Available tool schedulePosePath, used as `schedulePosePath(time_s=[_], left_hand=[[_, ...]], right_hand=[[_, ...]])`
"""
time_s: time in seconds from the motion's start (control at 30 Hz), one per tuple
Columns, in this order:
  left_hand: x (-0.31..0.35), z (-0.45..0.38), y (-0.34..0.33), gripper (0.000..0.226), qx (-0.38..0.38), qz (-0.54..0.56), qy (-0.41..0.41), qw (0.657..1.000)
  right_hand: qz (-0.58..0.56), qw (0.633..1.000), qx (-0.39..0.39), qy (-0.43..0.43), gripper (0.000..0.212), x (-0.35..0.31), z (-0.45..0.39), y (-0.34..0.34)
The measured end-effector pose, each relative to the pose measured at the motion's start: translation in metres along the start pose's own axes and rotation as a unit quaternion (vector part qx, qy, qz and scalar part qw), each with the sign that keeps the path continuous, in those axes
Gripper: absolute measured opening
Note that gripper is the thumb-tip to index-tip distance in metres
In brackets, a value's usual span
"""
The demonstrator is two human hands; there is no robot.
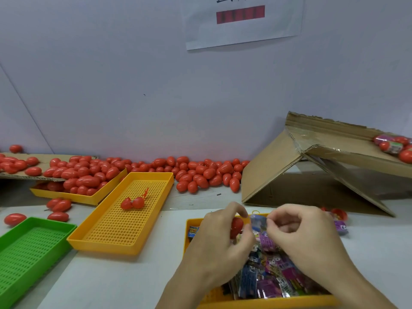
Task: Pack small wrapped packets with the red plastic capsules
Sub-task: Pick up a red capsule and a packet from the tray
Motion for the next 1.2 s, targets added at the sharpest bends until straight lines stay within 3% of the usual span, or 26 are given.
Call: schedulePosePath(time_s=[0.2, 0.37, 0.53, 0.77, 0.93, 1.2], left_hand=[[-0.007, -0.004, 0.0, 0.009, -0.046, 0.088, 0.079, 0.992], [-0.006, -0.005, -0.002, 0.017, -0.037, 0.126, 0.075, 0.988], [-0.006, -0.004, -0.003, 0.018, -0.037, 0.103, 0.064, 0.992], [-0.004, -0.004, -0.003, 0.018, -0.031, 0.116, 0.066, 0.991], [-0.004, -0.005, -0.003, 0.018, -0.032, 0.118, 0.067, 0.99], [-0.006, -0.005, -0.004, 0.021, -0.044, 0.122, 0.068, 0.989]], right_hand=[[-0.24, 0.958, -0.044, -0.15, 0.011, 0.009, -0.005, 0.003], [-0.317, 0.924, -0.055, -0.207, 0.01, 0.019, -0.007, -0.005], [-0.298, 0.938, -0.066, -0.165, 0.026, 0.015, -0.006, -0.007], [-0.276, 0.95, -0.078, -0.12, 0.015, 0.008, -0.006, -0.004], [-0.257, 0.959, -0.078, -0.086, 0.023, 0.007, -0.005, -0.002], [-0.291, 0.939, -0.111, -0.149, 0.031, 0.012, -0.006, -0.009]])
Point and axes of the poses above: each hand's wrist, its own z-axis away from the middle knuckle, its own y-axis out of the back of the hand, x = y × z, the point moved 3 cm from there along -z, towards the middle knuckle, and after that the axes turned 5 degrees about -z, right-handed, at the moved point
